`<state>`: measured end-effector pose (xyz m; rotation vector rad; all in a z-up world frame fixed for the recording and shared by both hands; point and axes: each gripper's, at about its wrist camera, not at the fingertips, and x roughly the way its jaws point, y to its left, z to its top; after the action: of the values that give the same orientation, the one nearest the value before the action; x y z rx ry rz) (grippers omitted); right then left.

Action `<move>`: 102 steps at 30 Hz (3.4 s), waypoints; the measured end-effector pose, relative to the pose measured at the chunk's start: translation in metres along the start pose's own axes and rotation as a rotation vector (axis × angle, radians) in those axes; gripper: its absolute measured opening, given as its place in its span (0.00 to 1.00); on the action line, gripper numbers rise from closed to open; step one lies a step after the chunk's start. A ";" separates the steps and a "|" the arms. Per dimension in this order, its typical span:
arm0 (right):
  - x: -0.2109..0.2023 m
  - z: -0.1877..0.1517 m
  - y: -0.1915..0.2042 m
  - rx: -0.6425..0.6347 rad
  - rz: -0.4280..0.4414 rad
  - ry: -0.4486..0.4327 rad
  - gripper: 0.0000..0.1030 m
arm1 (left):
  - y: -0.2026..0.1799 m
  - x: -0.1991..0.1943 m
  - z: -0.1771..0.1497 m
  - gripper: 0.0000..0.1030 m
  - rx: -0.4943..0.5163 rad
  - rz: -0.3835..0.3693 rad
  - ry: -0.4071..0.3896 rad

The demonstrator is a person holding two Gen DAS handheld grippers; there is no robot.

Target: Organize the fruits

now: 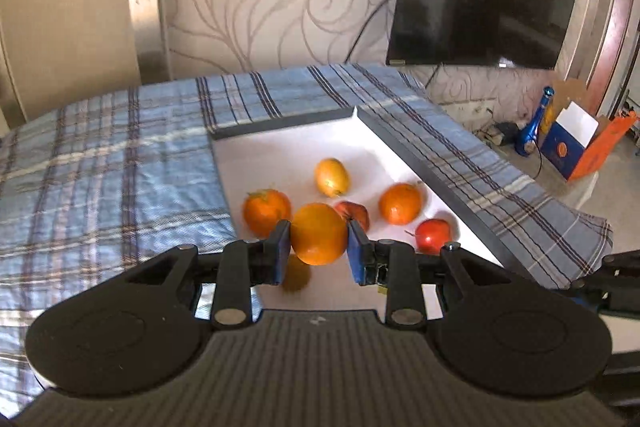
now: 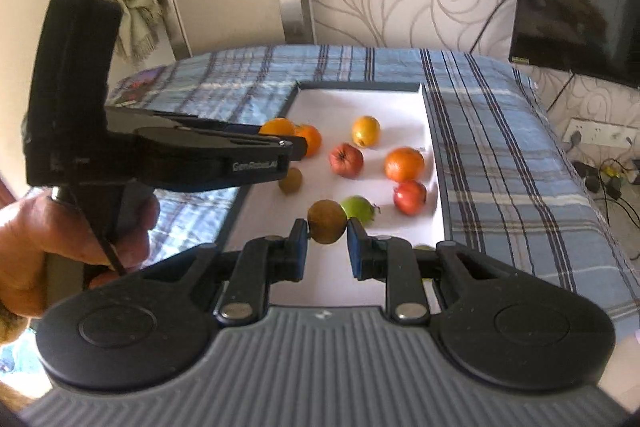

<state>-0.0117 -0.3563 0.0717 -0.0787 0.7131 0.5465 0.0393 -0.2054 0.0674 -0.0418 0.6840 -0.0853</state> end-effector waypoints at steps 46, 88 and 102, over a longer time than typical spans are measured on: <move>0.009 -0.020 -0.023 -0.036 -0.006 0.064 0.40 | -0.028 -0.029 -0.025 0.92 -0.035 0.111 -0.025; -0.096 -0.036 -0.086 0.171 -0.129 -0.021 0.44 | -0.103 -0.093 -0.041 0.99 -0.039 0.186 0.056; -0.091 -0.033 -0.086 0.178 -0.126 -0.018 0.44 | -0.100 -0.088 -0.041 0.99 -0.040 0.179 0.071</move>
<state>-0.0451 -0.4791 0.0953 0.0470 0.7308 0.3618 -0.0609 -0.2976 0.0974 -0.0155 0.7576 0.0995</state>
